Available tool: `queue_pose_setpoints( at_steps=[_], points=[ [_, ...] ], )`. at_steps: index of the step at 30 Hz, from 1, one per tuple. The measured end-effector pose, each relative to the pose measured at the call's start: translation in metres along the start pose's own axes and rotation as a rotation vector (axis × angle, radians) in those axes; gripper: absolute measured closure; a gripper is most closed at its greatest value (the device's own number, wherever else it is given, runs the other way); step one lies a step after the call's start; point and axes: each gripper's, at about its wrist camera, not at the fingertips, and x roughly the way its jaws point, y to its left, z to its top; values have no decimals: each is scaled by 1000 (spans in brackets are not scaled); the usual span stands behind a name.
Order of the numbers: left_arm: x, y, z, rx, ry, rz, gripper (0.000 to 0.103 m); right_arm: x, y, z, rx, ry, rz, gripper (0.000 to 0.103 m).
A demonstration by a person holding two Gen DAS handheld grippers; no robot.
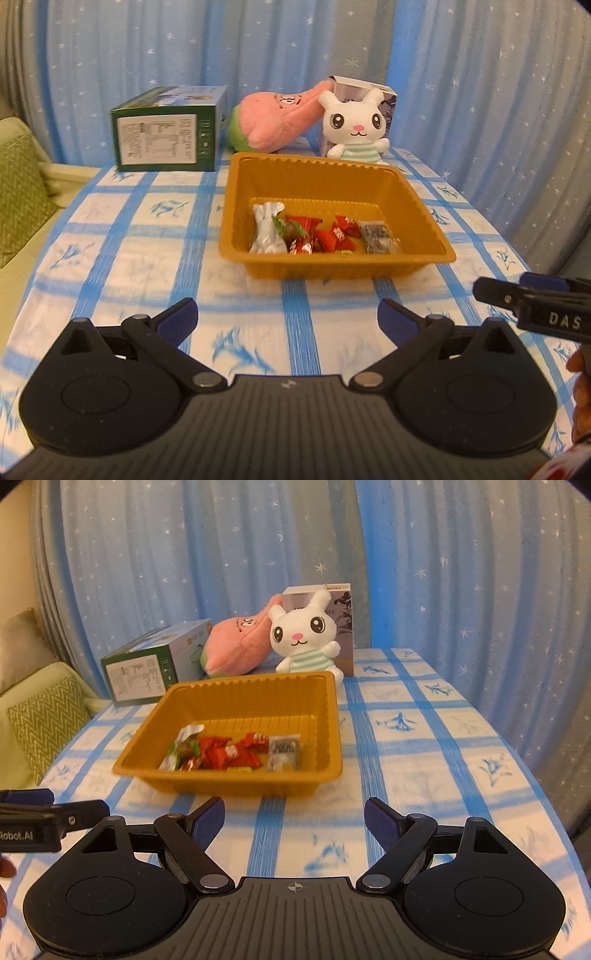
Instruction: Organize snacks
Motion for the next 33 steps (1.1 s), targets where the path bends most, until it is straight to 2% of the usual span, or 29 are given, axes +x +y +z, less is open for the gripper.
queue_pose_setpoints(
  at_steps=[6, 14, 20, 33],
  points=[
    [-36, -5, -28, -42, 6, 16, 0, -37, 6, -20, 7, 7, -1, 20],
    [-95, -19, -52, -47, -16, 50, 0, -98, 9, -45, 27, 20, -16, 20],
    [-139, -34, -60, -37, -27, 47, 0, -143, 15, -59, 29, 28, -22, 20],
    [-221, -51, -73, -32, -63, 87, 0, -224, 37, -75, 32, 59, 29, 20]
  ],
)
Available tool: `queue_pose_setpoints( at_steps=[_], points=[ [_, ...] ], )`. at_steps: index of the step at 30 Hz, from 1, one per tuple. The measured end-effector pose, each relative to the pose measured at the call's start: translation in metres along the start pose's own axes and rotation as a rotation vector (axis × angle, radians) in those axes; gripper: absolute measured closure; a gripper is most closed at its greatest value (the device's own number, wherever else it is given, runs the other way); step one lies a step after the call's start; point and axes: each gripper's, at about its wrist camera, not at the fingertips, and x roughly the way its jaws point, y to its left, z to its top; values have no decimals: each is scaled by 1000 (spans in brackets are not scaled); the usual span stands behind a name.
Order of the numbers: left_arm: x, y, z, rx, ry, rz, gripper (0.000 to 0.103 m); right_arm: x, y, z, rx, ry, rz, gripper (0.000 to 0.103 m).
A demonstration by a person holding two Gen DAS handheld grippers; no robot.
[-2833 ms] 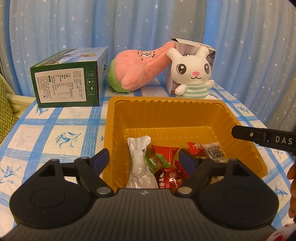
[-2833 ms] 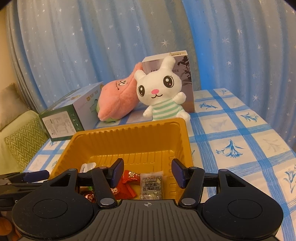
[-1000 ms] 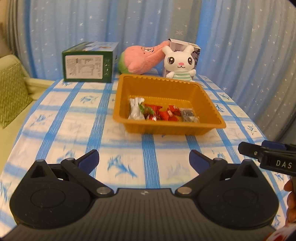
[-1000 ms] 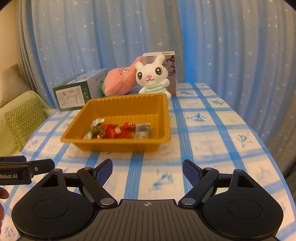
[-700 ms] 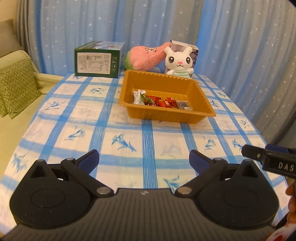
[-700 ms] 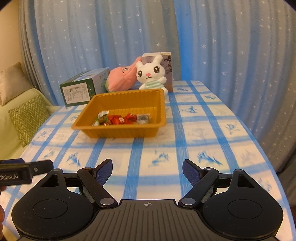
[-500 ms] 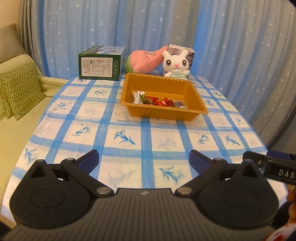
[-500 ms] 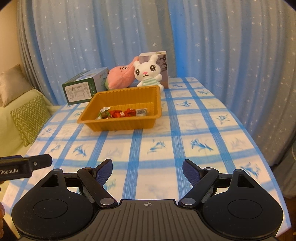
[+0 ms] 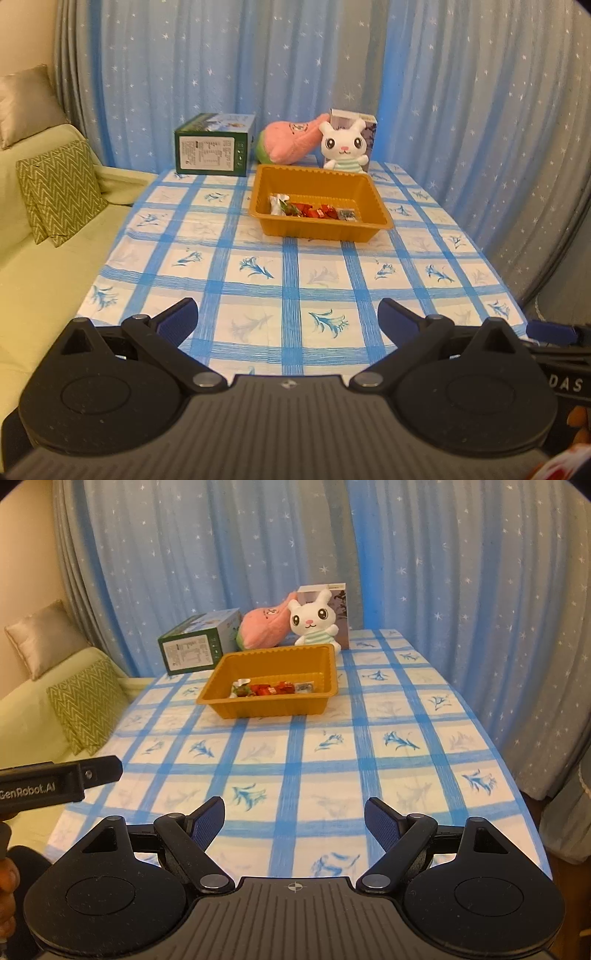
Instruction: Organize snacks
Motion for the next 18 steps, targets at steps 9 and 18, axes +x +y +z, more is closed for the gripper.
queue_pose_setpoints(
  at_steps=[9, 18],
  points=[
    [-26, 4, -14, -19, -1, 12, 0, -29, 8, -10, -11, 18, 13, 21],
    [-32, 5, -23, -20, 9, 12, 0, -33, 15, -14, -31, 36, 16, 20]
  ],
)
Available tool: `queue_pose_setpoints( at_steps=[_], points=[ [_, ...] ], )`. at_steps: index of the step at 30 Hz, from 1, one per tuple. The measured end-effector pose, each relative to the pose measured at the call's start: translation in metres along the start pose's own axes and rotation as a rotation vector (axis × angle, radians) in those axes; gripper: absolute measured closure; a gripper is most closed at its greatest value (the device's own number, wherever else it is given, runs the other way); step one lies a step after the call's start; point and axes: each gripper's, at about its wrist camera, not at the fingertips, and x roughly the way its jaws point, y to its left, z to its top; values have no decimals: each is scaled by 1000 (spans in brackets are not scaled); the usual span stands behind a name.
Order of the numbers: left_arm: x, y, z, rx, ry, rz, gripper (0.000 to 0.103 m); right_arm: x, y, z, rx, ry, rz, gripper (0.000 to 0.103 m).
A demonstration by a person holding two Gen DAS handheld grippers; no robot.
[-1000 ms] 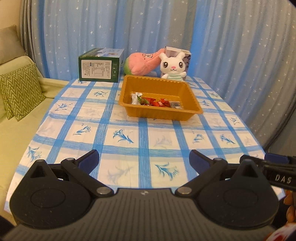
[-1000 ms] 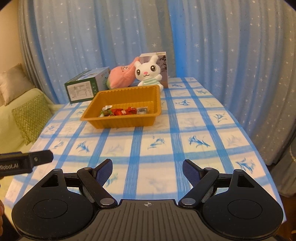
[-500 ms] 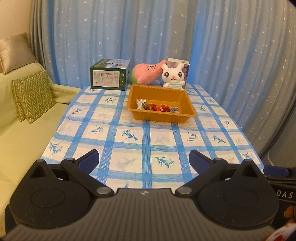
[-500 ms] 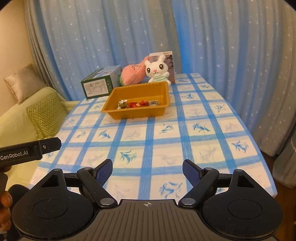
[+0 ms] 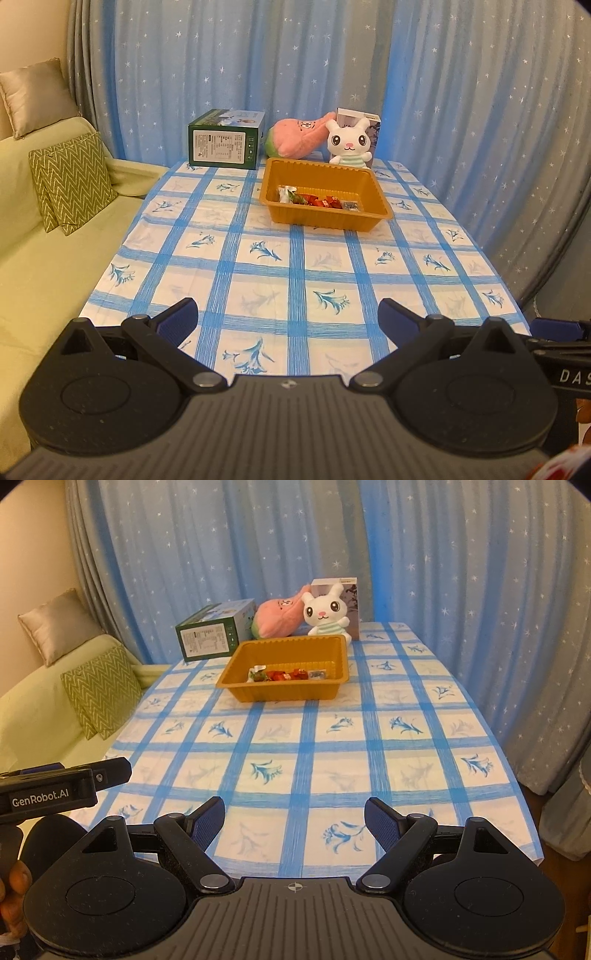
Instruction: Organize snacks
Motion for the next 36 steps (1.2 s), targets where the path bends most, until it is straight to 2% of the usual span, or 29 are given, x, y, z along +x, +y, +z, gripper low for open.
queue_pose_setpoints(
  at_steps=[36],
  points=[
    [3, -10, -10, 41, 20, -21, 0, 0, -7, -3, 41, -17, -15, 20]
  ],
)
